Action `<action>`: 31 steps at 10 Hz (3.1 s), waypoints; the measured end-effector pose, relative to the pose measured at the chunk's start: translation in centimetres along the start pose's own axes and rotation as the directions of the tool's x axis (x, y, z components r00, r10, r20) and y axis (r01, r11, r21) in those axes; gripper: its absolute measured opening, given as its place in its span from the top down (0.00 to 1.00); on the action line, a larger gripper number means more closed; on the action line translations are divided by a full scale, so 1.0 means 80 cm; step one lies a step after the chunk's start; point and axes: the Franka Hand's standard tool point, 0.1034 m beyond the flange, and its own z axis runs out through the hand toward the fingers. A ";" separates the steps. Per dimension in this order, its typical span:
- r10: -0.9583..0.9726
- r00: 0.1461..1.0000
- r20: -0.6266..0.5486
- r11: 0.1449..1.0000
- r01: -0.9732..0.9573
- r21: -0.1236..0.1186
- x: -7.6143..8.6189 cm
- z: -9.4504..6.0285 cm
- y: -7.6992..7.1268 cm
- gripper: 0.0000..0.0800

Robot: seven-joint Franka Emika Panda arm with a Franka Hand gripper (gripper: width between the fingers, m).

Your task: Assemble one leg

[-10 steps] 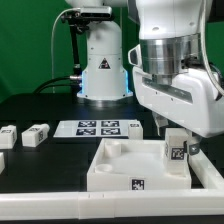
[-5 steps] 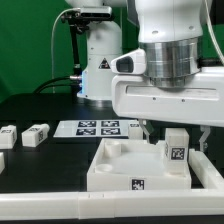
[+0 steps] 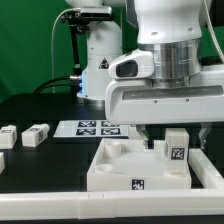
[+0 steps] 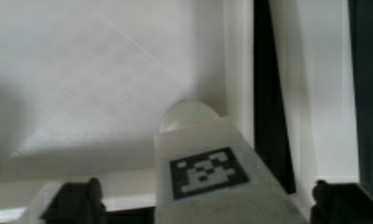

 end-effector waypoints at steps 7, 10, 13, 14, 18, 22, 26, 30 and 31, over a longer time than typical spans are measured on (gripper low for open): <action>0.414 0.910 -0.017 0.910 -0.413 0.029 0.002 0.000 -0.003 0.64; 0.752 0.659 0.013 0.658 -0.752 0.050 0.002 0.001 -0.005 0.64; 0.949 0.312 0.050 0.310 -0.950 0.047 0.001 0.002 -0.011 0.64; 0.959 0.277 0.053 0.275 -0.960 0.045 0.001 0.002 -0.011 0.64; 0.886 0.461 0.041 0.459 -0.887 0.052 -0.001 0.003 -0.015 0.21; 0.572 0.820 0.003 0.819 -0.572 0.050 -0.004 0.004 -0.019 0.19; 0.174 0.985 -0.022 0.984 -0.173 0.031 -0.001 0.004 -0.012 0.19; -0.013 0.999 -0.040 1.000 0.014 0.020 0.002 0.004 -0.010 0.52; -0.013 0.999 -0.040 1.000 0.014 0.020 0.002 0.004 -0.010 0.52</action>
Offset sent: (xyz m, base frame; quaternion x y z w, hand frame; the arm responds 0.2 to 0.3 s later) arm 0.0000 0.0000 0.0000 0.0000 0.0000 0.0000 1.0000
